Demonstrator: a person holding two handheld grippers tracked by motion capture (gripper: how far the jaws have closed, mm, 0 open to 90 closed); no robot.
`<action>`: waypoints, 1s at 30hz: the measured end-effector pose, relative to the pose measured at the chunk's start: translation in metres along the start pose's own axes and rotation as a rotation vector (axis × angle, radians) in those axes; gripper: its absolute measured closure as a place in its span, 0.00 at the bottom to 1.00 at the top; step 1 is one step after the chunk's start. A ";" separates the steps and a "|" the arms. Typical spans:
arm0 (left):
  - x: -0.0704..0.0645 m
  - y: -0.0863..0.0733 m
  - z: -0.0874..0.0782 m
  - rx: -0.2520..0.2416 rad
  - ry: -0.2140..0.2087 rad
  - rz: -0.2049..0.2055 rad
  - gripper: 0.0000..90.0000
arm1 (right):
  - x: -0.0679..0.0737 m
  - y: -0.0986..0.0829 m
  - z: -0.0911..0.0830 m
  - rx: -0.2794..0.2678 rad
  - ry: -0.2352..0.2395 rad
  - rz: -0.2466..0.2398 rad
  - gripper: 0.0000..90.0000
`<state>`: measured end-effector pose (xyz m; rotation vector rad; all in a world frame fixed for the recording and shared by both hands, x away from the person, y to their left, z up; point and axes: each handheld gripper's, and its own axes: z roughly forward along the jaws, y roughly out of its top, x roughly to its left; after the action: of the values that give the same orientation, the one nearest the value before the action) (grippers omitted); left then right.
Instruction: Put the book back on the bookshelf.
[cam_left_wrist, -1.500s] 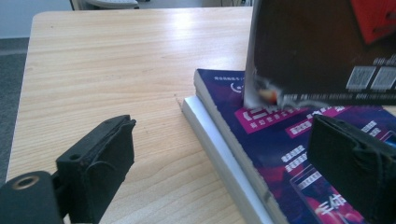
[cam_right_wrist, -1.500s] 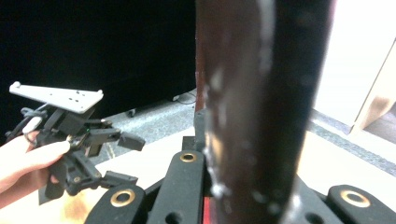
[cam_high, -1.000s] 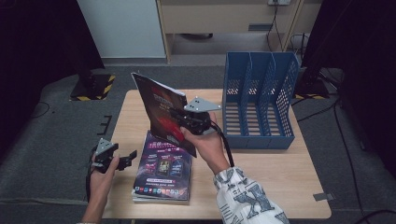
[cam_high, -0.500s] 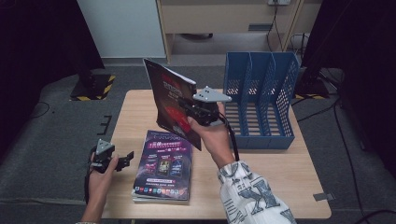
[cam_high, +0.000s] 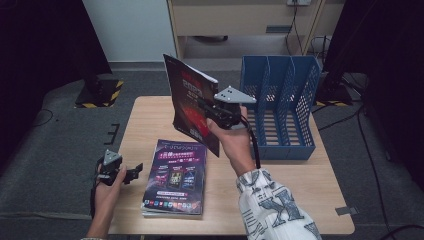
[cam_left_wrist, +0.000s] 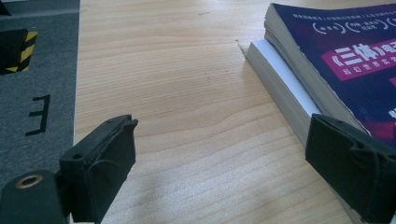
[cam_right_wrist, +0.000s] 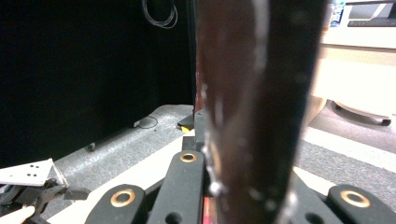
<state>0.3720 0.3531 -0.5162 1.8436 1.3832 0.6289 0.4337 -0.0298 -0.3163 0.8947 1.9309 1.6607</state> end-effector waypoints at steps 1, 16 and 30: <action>0.000 0.000 0.000 0.003 0.001 0.004 0.09 | -0.001 0.001 -0.001 -0.003 -0.003 0.000 0.97; -0.001 -0.002 0.003 0.035 0.021 0.022 0.09 | -0.014 0.010 -0.016 -0.021 -0.047 0.018 0.97; 0.002 -0.006 0.007 0.079 0.053 0.069 0.10 | -0.033 0.016 -0.041 -0.041 -0.106 0.040 0.97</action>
<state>0.3743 0.3535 -0.5253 1.9575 1.4015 0.6712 0.4313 -0.0808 -0.2960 0.9909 1.8135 1.6356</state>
